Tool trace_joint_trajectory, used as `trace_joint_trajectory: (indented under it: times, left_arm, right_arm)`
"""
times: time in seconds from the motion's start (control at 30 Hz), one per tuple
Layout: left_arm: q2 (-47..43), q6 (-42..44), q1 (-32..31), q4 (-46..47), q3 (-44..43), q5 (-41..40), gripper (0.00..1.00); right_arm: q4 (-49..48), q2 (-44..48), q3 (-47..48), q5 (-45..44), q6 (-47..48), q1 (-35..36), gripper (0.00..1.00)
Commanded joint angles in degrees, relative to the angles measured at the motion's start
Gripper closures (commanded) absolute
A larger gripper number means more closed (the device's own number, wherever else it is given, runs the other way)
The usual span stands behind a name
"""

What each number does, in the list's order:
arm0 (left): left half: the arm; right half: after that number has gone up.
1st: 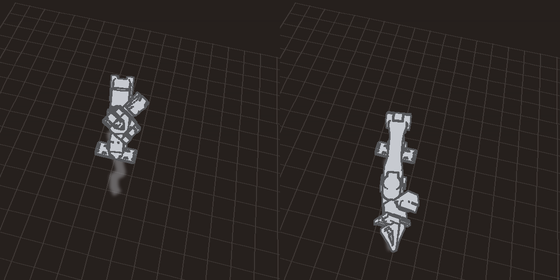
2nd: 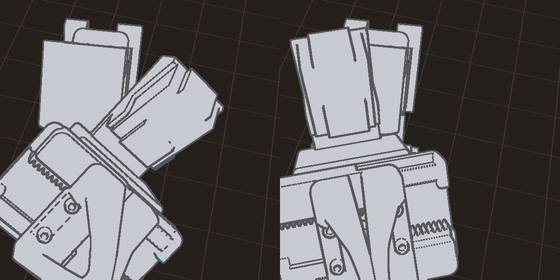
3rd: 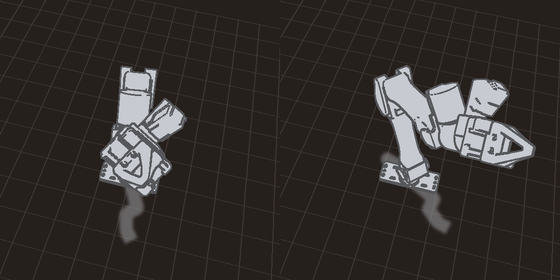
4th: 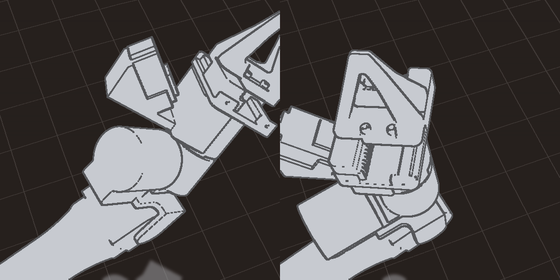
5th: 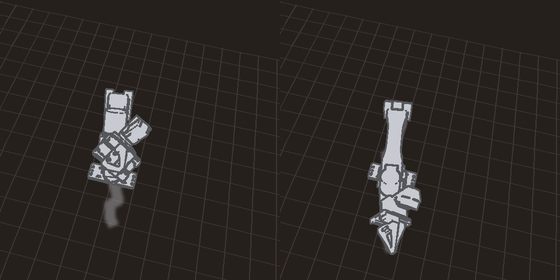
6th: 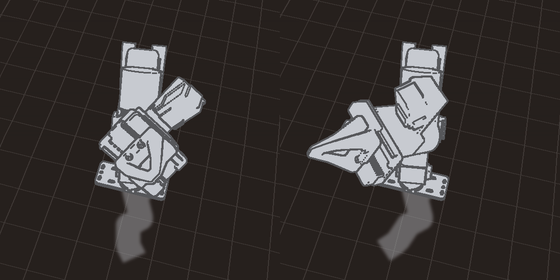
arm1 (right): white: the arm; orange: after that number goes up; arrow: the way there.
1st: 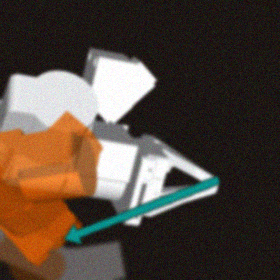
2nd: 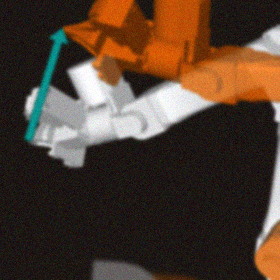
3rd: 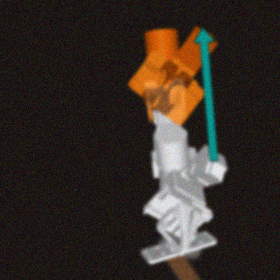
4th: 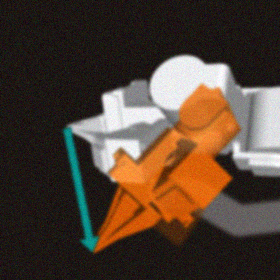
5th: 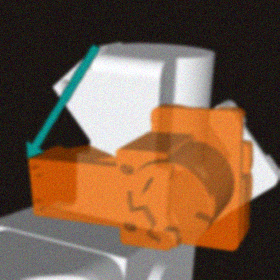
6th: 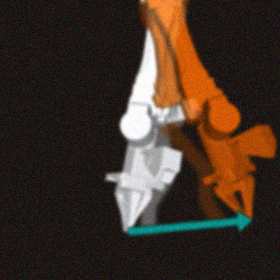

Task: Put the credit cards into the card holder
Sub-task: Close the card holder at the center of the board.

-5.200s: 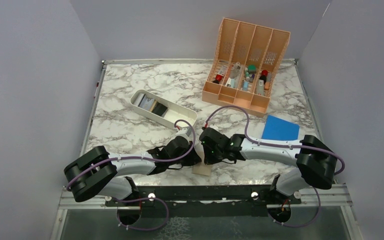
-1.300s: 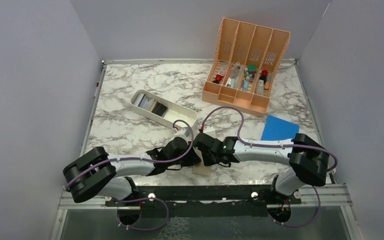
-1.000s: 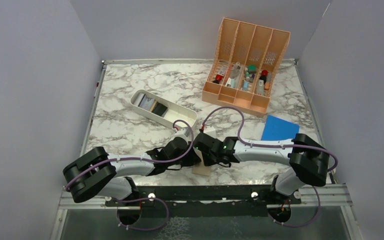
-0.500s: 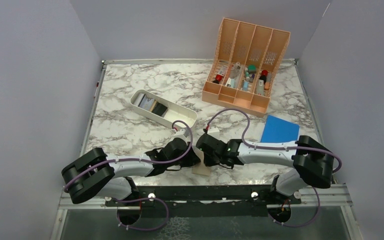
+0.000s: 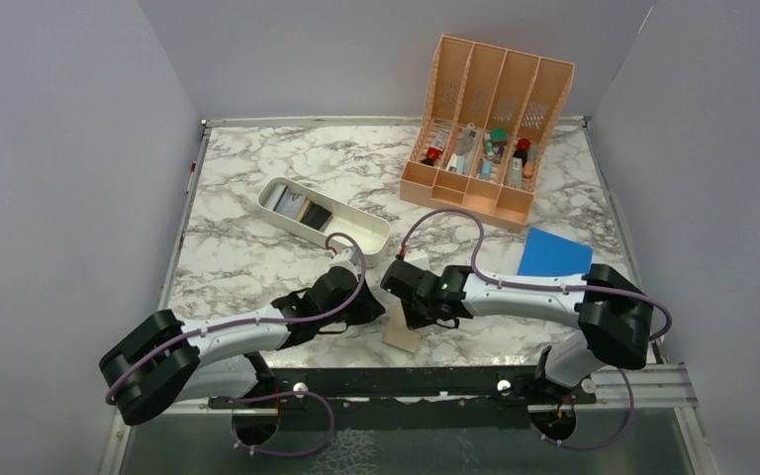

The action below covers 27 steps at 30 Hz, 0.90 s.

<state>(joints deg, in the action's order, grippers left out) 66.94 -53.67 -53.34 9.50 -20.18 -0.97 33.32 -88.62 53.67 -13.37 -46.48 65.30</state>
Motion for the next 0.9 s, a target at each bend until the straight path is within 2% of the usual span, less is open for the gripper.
trace_joint_trajectory:
  times: [0.0, 0.5, 0.87]
  left_arm:
    - [-2.68, 1.92, 0.84, -2.78, -0.01, -0.74, 0.86]
    - [0.15, 1.99, 0.85, 1.68, 0.80, 2.67, 0.85]
    - [4.00, 0.82, 0.20, 6.96, 0.57, 7.42, 0.83]
  right_arm:
    - [2.58, -0.44, 3.35, -0.03, 1.60, 0.36, 0.86]
    - [1.08, -2.18, 3.54, -0.05, 2.03, -0.05, 0.86]
    - [-2.21, -1.20, 1.88, 4.80, 4.03, -3.59, 0.81]
